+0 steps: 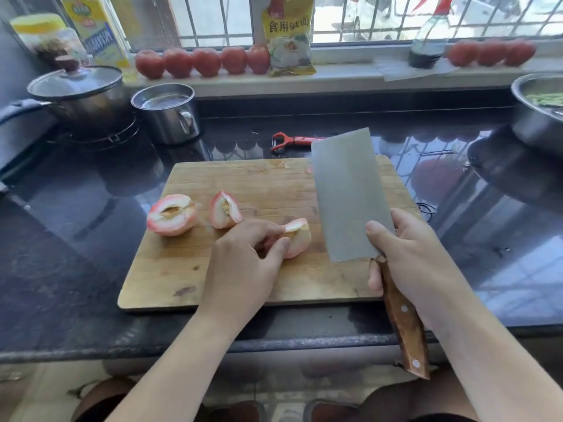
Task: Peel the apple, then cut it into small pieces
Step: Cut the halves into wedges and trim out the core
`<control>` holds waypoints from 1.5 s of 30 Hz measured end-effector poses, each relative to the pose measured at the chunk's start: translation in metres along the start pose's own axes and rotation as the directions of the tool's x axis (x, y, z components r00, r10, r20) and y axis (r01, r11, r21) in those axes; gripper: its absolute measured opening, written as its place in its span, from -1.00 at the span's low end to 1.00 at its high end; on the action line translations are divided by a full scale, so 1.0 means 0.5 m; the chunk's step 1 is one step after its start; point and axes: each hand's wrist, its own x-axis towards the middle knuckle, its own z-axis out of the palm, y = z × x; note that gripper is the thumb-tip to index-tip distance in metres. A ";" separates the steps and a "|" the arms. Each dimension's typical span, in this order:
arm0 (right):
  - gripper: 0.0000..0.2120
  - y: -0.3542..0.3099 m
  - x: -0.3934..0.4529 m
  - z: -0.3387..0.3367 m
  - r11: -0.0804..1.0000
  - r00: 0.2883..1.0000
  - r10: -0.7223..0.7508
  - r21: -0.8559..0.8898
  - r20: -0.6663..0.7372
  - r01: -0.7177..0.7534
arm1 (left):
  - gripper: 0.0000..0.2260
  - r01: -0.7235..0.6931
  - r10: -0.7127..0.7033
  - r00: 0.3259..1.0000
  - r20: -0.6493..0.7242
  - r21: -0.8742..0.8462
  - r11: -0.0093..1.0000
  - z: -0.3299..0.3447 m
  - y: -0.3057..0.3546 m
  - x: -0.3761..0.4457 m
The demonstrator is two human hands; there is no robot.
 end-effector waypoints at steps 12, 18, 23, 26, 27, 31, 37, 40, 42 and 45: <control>-0.85 -0.009 0.012 0.013 0.994 0.992 0.055 0.092 0.114 -0.066 | -0.81 0.062 -0.060 0.998 0.021 -0.155 0.986 -0.001 -0.007 0.003; -0.83 0.002 0.021 0.015 0.978 0.984 0.105 0.165 0.145 -0.129 | -0.81 0.090 -0.083 0.995 0.052 -0.162 0.983 -0.001 -0.007 0.006; -0.84 0.005 0.022 0.019 0.970 0.982 0.120 0.192 0.144 -0.147 | -0.78 0.083 -0.075 0.995 0.059 -0.148 0.986 -0.002 -0.005 0.006; -0.84 0.005 0.021 0.018 0.967 0.982 0.137 0.197 0.129 -0.160 | -0.79 0.077 -0.069 0.996 0.061 -0.131 0.988 -0.002 -0.003 0.005; -0.84 0.005 0.021 0.018 0.967 0.981 0.142 0.194 0.134 -0.166 | -0.79 0.074 -0.068 0.996 0.058 -0.124 0.989 -0.002 -0.002 0.005; -0.83 0.004 0.026 0.020 0.971 0.974 0.167 0.148 0.152 -0.190 | -0.81 0.090 -0.085 0.995 0.051 -0.107 0.990 -0.001 0.001 0.006; -0.82 -0.005 0.029 0.024 0.964 0.970 0.179 0.170 0.161 -0.206 | -0.82 0.112 -0.107 0.993 0.052 -0.109 0.988 -0.002 0.006 0.009; -0.82 -0.007 0.034 0.026 0.953 0.968 0.199 0.199 0.154 -0.228 | -0.82 0.112 -0.105 0.993 0.060 -0.110 0.988 -0.004 0.006 0.011; -0.81 -0.006 0.039 0.028 0.943 0.965 0.210 0.228 0.156 -0.242 | -0.82 0.115 -0.108 0.992 0.062 -0.113 0.987 -0.003 0.005 0.012; -0.82 -0.004 0.047 0.029 0.931 0.958 0.240 0.242 0.158 -0.273 | -0.80 0.100 -0.094 0.994 0.058 -0.113 0.989 -0.001 0.003 0.011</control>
